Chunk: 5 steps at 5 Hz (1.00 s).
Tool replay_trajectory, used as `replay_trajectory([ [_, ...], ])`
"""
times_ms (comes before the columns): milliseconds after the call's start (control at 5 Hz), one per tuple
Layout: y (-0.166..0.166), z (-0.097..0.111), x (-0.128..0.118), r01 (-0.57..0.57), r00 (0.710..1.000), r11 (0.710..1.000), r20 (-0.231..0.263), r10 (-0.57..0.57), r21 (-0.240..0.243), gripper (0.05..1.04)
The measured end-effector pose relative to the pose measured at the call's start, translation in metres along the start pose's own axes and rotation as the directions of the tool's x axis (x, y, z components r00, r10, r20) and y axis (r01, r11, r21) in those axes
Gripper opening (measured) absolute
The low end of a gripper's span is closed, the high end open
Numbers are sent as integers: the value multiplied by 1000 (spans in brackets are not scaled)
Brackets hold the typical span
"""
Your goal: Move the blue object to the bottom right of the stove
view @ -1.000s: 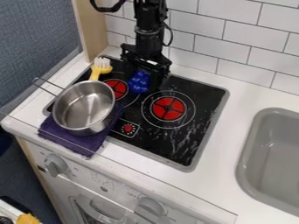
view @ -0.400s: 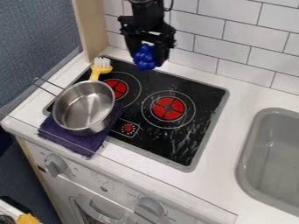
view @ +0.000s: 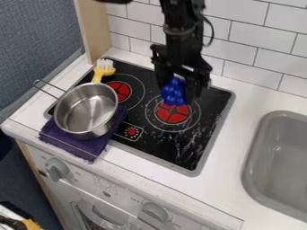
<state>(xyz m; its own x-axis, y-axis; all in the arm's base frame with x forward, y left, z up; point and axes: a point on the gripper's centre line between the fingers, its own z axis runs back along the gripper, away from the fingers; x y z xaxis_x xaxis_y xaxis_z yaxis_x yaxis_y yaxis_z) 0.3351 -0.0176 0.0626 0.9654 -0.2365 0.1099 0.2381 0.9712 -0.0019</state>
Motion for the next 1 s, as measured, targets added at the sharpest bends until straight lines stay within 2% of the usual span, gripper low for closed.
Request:
replay_trajectory([
  [200, -25, -12, -16, 54, 998, 998, -30, -54, 27, 794],
  [400, -34, -20, -25, 76, 996, 996, -50, -73, 47, 794],
  [800, -54, -31, -36, 134, 989, 990, -74, -131, 51, 794],
  [1000, -55, -37, -41, 137, 986, 989, -101, -132, 47, 794],
])
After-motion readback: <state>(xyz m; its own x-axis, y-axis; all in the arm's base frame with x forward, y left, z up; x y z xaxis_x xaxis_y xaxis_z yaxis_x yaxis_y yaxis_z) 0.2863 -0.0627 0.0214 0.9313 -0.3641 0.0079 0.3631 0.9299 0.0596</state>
